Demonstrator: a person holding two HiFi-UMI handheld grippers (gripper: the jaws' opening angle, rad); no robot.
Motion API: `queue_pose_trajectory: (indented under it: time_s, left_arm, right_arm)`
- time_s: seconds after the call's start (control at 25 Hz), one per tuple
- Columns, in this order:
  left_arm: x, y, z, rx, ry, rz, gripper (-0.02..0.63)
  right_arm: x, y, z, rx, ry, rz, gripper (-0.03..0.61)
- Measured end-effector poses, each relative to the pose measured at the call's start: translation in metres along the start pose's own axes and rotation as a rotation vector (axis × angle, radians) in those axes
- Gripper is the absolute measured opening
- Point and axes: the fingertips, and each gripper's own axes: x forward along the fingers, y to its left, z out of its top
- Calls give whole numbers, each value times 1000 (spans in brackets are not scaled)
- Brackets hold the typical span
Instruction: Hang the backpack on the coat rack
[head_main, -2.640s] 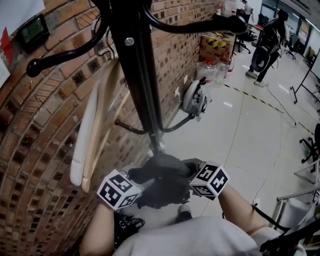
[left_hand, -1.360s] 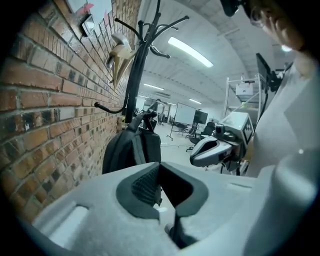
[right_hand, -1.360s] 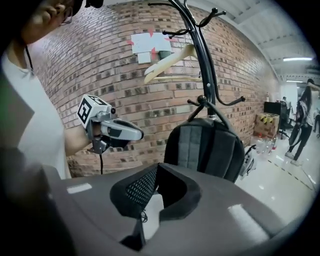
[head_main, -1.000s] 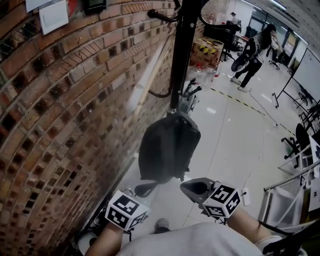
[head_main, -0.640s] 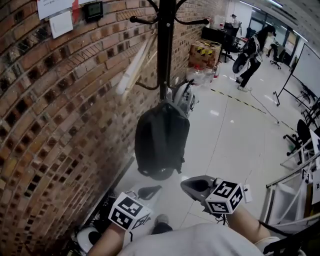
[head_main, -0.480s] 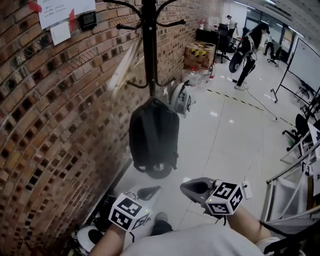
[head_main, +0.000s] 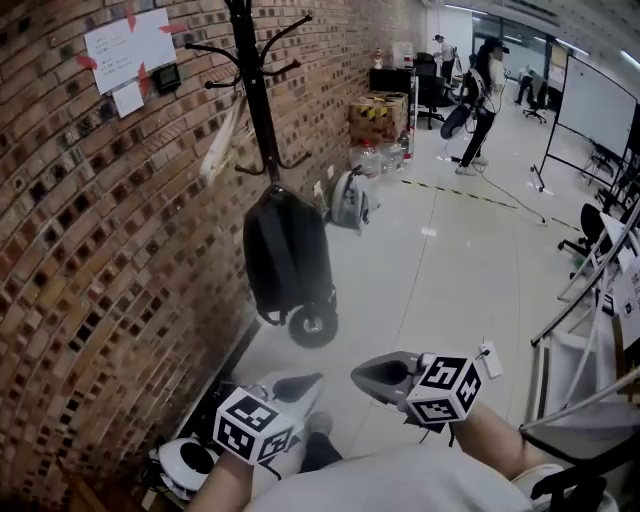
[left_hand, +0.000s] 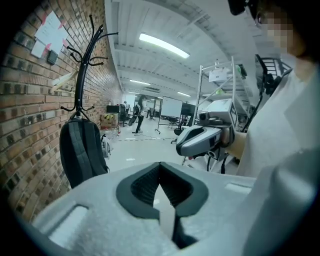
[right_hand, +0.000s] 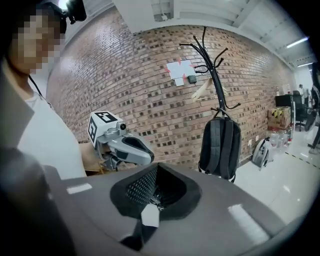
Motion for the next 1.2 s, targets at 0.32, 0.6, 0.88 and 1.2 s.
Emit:
queue_pose_trajectory:
  time_s: [0.32, 0.6, 0.88, 1.2]
  left_arm:
    - [-11, -22, -1, 36, -38, 24, 0]
    - [-19, -8, 14, 32, -51, 33, 0]
    - [-16, -11, 16, 53, -23, 33, 0]
    - [-11, -21, 12, 56, 0, 29, 0]
  right_arm:
    - [-15, 24, 1, -2, -7, 12, -2]
    - [-16, 21, 27, -2, -52, 22, -2]
    - [-8, 20, 23, -21, -30, 22, -2]
    - [-15, 20, 18, -2, -30, 33, -2]
